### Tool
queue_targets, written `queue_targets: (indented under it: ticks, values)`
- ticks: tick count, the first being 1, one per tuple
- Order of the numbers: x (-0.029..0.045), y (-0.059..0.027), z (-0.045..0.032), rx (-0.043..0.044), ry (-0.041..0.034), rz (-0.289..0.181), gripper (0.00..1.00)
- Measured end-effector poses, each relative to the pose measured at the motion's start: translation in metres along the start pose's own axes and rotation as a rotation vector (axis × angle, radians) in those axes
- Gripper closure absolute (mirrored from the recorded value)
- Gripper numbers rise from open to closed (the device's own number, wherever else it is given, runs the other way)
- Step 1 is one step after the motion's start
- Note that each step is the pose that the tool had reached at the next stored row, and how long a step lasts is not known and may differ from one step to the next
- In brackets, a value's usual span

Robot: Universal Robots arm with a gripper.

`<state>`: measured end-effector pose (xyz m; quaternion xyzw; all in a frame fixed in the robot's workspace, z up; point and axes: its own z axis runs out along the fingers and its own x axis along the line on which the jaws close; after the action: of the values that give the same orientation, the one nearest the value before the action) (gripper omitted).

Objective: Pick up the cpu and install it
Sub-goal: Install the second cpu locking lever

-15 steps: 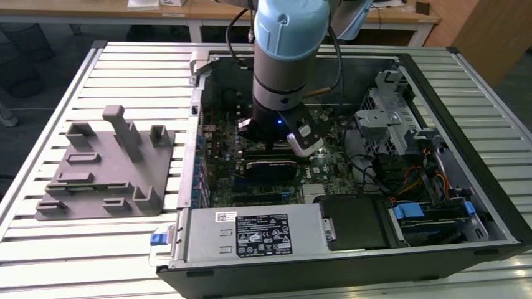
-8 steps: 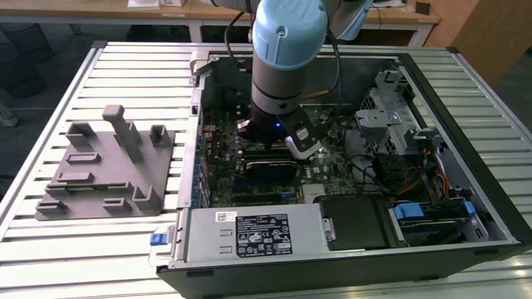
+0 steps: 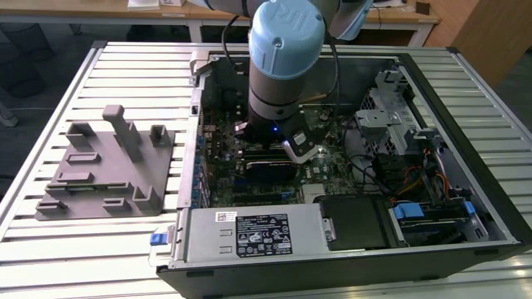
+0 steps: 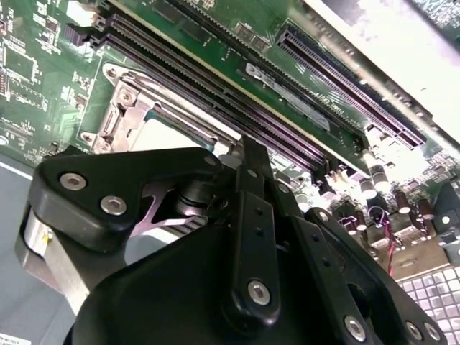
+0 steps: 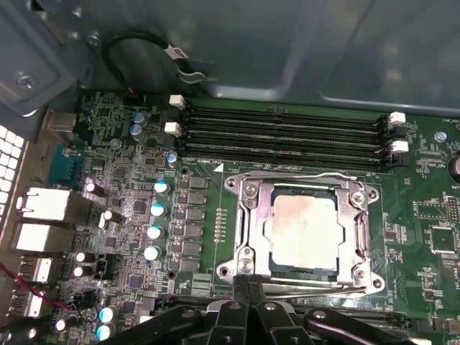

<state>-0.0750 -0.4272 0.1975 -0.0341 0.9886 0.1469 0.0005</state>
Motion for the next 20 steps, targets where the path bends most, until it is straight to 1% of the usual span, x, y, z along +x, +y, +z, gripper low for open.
queue_targets:
  ticks: [5, 11, 18, 20]
  values:
    - [0.0014, -0.0036, 0.0007, -0.0142, -0.001, 0.0, 0.89]
    - [0.0045, -0.0071, 0.0008, -0.0392, -0.0026, 0.0, 0.89]
    - [0.0068, -0.0093, 0.0033, -0.056, -0.0037, -0.001, 0.89]
    - [0.0075, -0.0095, 0.0043, -0.0625, -0.0042, -0.001, 0.89]
